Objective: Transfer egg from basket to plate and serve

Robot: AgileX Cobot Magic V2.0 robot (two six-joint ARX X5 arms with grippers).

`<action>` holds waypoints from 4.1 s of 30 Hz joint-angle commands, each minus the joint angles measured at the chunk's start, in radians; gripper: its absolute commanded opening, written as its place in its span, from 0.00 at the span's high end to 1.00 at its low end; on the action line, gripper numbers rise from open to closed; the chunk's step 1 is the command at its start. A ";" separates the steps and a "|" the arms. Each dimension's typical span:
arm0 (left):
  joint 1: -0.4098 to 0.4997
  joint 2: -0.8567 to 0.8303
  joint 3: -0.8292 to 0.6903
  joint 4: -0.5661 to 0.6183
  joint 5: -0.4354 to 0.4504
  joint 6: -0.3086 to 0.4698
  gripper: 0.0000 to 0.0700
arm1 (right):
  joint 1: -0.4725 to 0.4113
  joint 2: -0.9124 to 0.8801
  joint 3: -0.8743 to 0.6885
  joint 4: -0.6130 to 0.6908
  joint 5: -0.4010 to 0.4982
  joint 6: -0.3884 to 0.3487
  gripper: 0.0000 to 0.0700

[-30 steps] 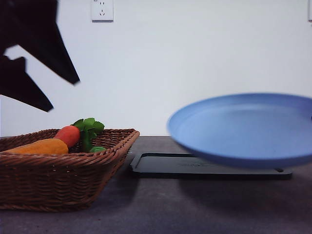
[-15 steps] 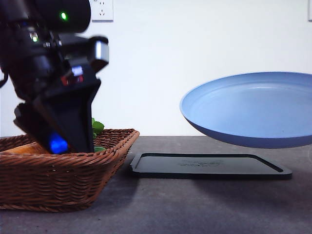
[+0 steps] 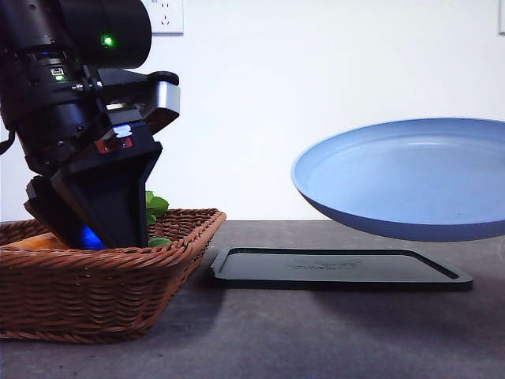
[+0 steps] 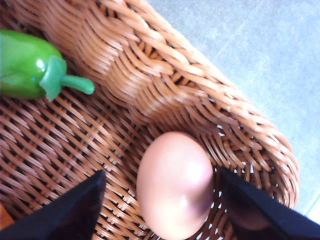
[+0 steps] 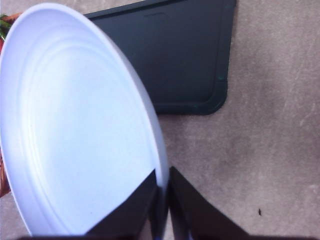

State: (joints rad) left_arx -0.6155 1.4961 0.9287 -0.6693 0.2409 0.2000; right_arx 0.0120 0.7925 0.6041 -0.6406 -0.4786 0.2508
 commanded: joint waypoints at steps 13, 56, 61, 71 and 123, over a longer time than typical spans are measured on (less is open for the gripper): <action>-0.008 0.065 0.016 0.002 0.000 0.022 0.60 | -0.002 0.002 0.006 0.011 -0.007 0.004 1.00; -0.358 0.271 0.568 -0.169 -0.084 -0.054 0.75 | 0.218 0.248 0.006 0.079 -0.165 0.124 1.00; -0.362 0.327 0.568 -0.161 -0.084 -0.054 0.75 | 0.218 0.248 0.006 0.078 -0.165 0.128 1.00; -0.364 0.324 0.571 -0.149 -0.084 -0.062 0.43 | 0.218 0.273 0.006 0.069 -0.161 0.132 1.00; 0.030 -0.358 0.576 -0.304 -0.085 -0.063 0.50 | 0.088 1.100 0.651 0.142 -0.029 -0.024 0.67</action>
State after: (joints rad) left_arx -0.5800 1.1251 1.4834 -0.9896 0.1570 0.1387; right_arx 0.1021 1.8793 1.2269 -0.4994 -0.5076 0.2394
